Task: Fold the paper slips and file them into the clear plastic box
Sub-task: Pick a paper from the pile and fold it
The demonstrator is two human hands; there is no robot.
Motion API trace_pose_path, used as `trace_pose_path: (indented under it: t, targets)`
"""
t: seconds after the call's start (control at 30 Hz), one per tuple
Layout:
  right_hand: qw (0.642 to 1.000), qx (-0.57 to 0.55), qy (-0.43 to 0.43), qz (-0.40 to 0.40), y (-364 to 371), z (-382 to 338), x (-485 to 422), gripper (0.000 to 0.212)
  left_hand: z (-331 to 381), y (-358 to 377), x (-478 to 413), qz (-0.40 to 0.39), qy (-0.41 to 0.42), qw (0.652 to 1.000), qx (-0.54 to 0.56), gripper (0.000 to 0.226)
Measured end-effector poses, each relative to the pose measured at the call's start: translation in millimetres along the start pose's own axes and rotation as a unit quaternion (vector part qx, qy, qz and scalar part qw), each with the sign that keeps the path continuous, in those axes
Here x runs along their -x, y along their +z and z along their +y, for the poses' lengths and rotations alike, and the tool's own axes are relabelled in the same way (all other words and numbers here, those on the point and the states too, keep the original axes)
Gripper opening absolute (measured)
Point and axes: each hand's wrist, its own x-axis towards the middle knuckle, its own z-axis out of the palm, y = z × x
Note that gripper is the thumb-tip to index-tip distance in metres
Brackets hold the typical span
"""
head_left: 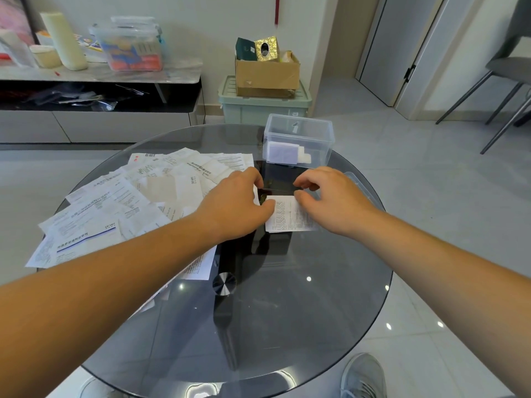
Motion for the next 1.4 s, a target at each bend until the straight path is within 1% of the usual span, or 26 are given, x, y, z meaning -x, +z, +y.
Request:
trace_pose_path:
  t: [0.27,0.37,0.47,0.57,0.63,0.7,0.87,0.93,1.0,1.1,1.2,1.27,1.33,1.4]
  targets:
    - [0.999,-0.027,-0.018,0.024,-3.0,-3.8,2.9,0.026,2.3,-1.0,0.5,-0.015,0.027,0.999,0.024,0.038]
    - [0.999,-0.024,-0.026,0.010,-4.4,-4.8,5.3,0.030,0.8,0.2,0.1,-0.020,0.039,0.998,0.035,0.041]
    - [0.999,-0.008,-0.034,-0.019,-6.5,-4.6,8.8,0.033,-1.5,2.5,0.0,-0.029,0.048,0.998,0.030,0.039]
    - [0.999,0.004,-0.035,-0.031,-6.8,-3.5,10.2,0.022,-3.2,5.3,-0.5,-0.021,0.050,0.998,0.028,0.029]
    - [0.999,0.010,-0.032,-0.036,-6.9,-3.5,9.8,0.012,-2.8,5.5,-0.6,-0.016,0.043,0.998,0.043,0.026]
    - [0.999,0.001,-0.021,-0.042,-7.5,-4.3,9.1,0.008,-1.5,4.0,-0.4,-0.025,0.030,0.997,0.070,0.024]
    - [0.995,-0.090,0.028,-0.035,-10.0,-10.0,9.2,0.014,3.5,2.0,2.8,-0.059,0.031,0.989,0.133,0.020]
    - [0.991,-0.123,0.051,-0.030,-11.9,-12.3,9.7,0.017,5.0,1.3,3.3,-0.064,0.024,0.986,0.150,0.021]
    - [0.987,-0.148,0.057,-0.006,-15.6,-13.7,8.5,0.017,5.9,-0.5,2.8,-0.066,0.013,0.981,0.182,0.021]
    - [0.977,-0.199,0.054,0.051,-23.4,-16.9,6.2,0.018,5.5,-4.7,2.4,-0.068,0.001,0.968,0.241,0.015]
    - [0.949,-0.287,0.073,0.105,-29.9,-19.7,4.0,0.014,7.1,-10.8,1.3,-0.047,0.002,0.956,0.290,0.013]
    - [0.932,-0.337,0.081,0.104,-33.0,-21.8,5.5,0.010,9.8,-16.3,1.0,-0.028,0.004,0.948,0.318,0.008]
    - [0.929,-0.352,0.064,0.095,-35.6,-22.9,8.9,0.014,12.6,-24.3,1.3,-0.004,0.009,0.948,0.317,0.004]
    - [0.937,-0.336,0.030,0.088,-39.2,-24.4,14.8,0.016,13.2,-34.5,4.6,0.021,0.039,0.958,0.283,0.002]
